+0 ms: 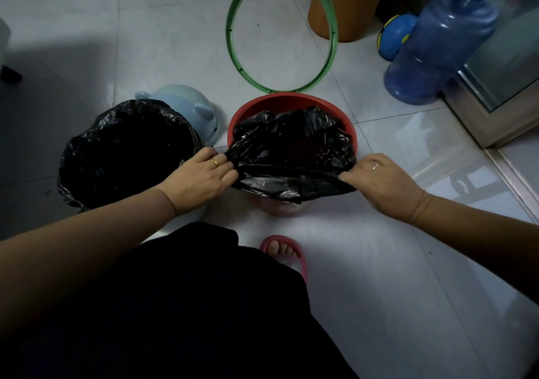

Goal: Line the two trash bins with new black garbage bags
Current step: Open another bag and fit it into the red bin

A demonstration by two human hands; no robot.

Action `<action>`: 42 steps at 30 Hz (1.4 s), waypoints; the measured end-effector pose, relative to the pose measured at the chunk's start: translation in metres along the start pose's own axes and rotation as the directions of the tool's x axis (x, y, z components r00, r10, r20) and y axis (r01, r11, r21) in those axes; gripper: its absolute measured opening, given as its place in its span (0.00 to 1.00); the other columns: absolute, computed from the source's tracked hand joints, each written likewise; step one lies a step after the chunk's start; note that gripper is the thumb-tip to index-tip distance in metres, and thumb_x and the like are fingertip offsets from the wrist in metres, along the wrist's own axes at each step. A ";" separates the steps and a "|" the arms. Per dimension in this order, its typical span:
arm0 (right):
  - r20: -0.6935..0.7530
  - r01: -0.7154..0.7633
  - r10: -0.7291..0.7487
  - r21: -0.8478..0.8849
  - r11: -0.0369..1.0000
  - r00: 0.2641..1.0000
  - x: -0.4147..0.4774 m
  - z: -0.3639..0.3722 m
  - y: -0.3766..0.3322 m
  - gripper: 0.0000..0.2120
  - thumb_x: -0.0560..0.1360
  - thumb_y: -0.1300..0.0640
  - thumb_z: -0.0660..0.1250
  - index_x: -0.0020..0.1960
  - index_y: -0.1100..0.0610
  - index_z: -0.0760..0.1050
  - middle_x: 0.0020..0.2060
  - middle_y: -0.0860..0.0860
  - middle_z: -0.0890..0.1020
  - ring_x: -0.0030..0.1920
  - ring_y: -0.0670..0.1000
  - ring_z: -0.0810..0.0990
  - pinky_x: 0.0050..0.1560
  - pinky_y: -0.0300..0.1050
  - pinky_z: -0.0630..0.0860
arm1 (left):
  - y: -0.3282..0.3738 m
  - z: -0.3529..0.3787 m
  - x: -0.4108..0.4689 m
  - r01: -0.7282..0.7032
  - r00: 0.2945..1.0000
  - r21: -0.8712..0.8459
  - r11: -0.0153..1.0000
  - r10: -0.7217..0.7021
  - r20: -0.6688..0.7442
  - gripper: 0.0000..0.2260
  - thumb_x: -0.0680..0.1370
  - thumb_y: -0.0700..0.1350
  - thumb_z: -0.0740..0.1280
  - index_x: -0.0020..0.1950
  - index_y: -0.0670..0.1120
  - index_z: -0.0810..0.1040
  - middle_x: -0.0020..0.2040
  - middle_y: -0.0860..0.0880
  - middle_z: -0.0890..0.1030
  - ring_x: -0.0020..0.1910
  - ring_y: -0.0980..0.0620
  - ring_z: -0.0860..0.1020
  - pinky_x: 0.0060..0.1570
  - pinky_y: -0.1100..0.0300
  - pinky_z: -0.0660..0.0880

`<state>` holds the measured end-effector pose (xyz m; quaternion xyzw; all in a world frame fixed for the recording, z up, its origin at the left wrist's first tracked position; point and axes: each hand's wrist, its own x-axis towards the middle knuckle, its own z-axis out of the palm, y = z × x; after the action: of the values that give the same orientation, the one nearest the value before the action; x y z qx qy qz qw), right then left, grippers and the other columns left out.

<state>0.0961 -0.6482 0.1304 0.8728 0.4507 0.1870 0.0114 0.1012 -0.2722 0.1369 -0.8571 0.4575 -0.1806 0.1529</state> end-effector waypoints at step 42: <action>0.458 -0.015 0.103 -0.193 0.981 0.883 -0.033 0.009 -0.008 0.31 0.63 0.61 0.67 0.66 0.48 0.73 0.70 0.64 0.68 0.71 0.65 0.66 0.70 0.70 0.55 | 0.008 -0.013 -0.006 -0.195 0.944 -0.025 0.980 0.195 0.267 0.21 0.74 0.44 0.53 0.60 0.49 0.80 0.49 0.41 0.83 0.51 0.40 0.82 0.56 0.44 0.75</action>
<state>0.0759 -0.6679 0.1099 0.9006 0.3887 0.0131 0.1941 0.0866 -0.2728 0.1436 -0.8240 0.5150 -0.0471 0.2314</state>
